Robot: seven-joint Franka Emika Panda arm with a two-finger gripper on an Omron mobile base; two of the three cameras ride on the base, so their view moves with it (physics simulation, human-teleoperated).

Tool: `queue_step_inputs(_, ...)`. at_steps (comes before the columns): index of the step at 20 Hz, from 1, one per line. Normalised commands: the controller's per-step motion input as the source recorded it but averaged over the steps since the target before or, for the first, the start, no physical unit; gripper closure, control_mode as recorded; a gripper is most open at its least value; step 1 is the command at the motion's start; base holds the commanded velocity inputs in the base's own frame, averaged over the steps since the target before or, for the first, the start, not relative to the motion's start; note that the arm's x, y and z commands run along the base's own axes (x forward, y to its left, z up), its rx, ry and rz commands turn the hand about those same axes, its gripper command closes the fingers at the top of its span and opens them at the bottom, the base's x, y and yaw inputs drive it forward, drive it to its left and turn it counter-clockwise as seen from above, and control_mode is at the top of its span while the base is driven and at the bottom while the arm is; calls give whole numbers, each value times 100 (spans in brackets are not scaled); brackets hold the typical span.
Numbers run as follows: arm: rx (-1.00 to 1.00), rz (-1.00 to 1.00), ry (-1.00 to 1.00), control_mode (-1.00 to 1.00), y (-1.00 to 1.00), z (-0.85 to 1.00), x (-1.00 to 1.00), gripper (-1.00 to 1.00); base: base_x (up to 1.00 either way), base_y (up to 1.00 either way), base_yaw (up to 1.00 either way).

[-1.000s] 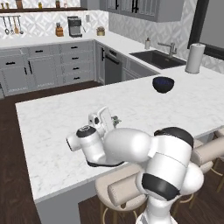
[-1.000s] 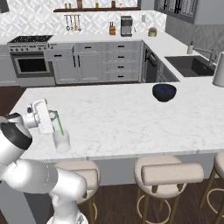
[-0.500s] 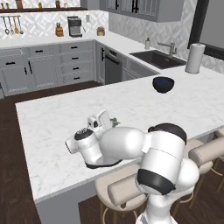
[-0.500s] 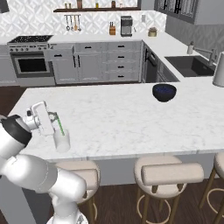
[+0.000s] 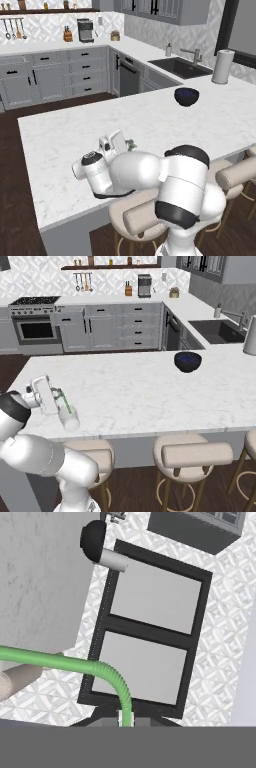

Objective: Take a straw from the drawer in front and place it inside the glass cup on the dining counter.

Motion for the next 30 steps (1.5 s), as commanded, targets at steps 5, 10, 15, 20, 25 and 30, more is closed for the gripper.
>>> queue_step_inputs(5,1,-7,0,-100,-16,-18,-16,100,0,0,0)
queue_step_inputs(10,2,-4,0,-100,-23,-5,12,100,0,0,0)
queue_step_inputs(15,6,-2,-2,-100,-5,10,2,100,0,0,0)
queue_step_inputs(20,12,0,-4,-100,0,24,-32,100,0,0,0)
queue_step_inputs(25,9,-4,-2,-100,-1,9,-12,100,0,0,0)
queue_step_inputs(30,0,-7,0,-100,-10,-10,0,100,0,0,0)
